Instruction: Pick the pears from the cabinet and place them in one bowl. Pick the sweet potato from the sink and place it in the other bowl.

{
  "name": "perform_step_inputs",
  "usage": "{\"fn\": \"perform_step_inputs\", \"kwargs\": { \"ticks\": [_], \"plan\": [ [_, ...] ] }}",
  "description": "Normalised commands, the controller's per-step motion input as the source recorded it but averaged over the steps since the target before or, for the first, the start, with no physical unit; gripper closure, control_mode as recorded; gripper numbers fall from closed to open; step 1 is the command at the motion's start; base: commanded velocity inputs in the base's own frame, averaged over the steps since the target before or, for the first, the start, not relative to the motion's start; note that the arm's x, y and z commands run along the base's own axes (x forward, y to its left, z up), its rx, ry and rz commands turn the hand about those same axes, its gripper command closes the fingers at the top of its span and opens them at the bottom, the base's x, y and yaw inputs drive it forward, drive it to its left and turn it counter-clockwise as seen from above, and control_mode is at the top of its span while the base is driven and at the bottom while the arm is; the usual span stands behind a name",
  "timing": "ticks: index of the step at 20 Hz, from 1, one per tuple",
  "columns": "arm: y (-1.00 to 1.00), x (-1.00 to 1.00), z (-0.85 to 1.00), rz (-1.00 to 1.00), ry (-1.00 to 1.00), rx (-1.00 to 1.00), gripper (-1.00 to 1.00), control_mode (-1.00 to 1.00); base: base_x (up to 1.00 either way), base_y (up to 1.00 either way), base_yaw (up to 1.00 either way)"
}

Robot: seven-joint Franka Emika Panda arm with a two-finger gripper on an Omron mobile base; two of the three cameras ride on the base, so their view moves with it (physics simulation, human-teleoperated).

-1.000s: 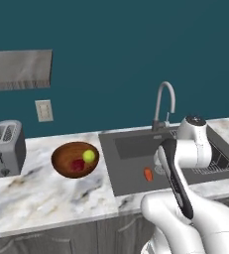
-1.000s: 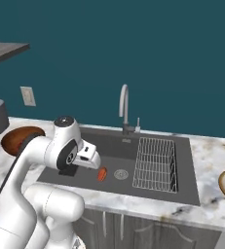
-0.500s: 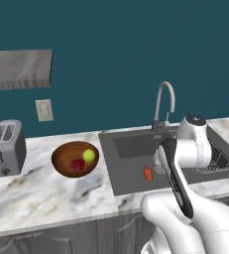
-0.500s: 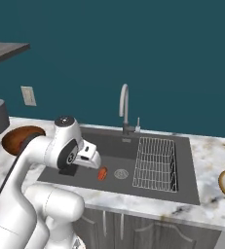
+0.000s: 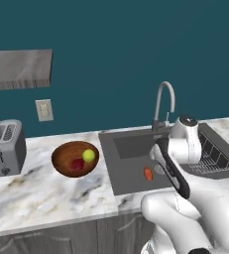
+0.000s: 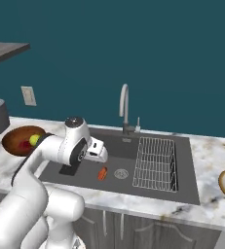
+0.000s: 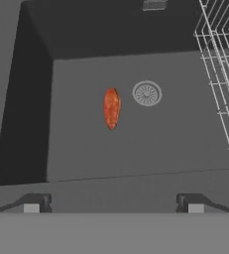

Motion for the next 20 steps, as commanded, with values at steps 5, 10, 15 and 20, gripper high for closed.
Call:
{"fn": "perform_step_inputs", "kwargs": {
  "ticks": [5,10,15,20],
  "plan": [
    [-0.02,0.71,-0.36,0.00,-0.07,0.00,-1.00,-1.00,0.00,0.00,0.00],
    [0.00,0.51,-0.21,-0.03,0.02,-0.01,-1.00,-1.00,0.00,0.00,0.00],
    [0.00,0.35,-0.29,-0.03,0.09,0.00,-1.00,-1.00,0.00,0.00,0.00],
    [0.00,0.32,-0.25,0.00,0.07,-0.01,-1.00,-1.00,0.00,0.00,0.00]
  ]
}}
